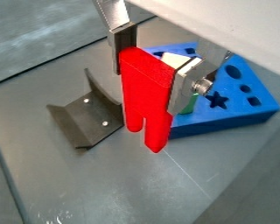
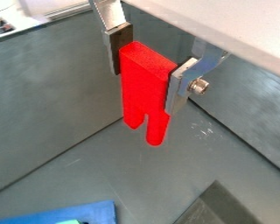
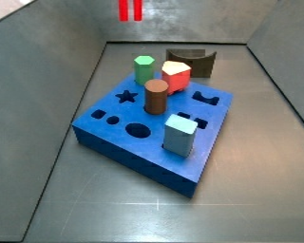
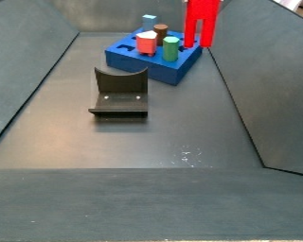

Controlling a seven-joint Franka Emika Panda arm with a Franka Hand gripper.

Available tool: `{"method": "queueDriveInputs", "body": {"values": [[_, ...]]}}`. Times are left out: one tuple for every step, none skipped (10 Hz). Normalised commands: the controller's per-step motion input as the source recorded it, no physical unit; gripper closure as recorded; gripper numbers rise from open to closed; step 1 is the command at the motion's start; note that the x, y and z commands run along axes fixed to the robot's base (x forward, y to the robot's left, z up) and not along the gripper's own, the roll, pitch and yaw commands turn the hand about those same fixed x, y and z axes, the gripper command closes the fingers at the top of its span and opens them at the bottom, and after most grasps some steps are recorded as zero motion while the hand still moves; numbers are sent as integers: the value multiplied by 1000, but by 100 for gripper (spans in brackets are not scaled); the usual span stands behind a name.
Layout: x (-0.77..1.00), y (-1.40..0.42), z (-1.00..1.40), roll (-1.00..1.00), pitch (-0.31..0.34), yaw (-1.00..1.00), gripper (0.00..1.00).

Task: Pick up the square-circle object. Move up. Rotate the square-circle object. Move to above the board. Insert the square-circle object.
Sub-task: Rotate the square-circle object.

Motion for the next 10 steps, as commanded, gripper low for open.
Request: {"method": "queueDriveInputs", "body": {"values": [[0,6,-2,-31,-18,-295,100],[0,0,-1000,-31,-18,-196,100],[8,1,-1000,-29,-33,-136,100],[14,2,-1000,-26,-33,-99,100],[15,3,-1000,-21,-25,-73,100],[16,4,-1000,-16,-24,-64,100],[18,6,-1000,-10,-29,-58,100],[18,8,-1000,-5,-30,-54,100],[22,12,-1000,1,-33,-51,100],[21,15,-1000,6,-32,-49,100]]}}
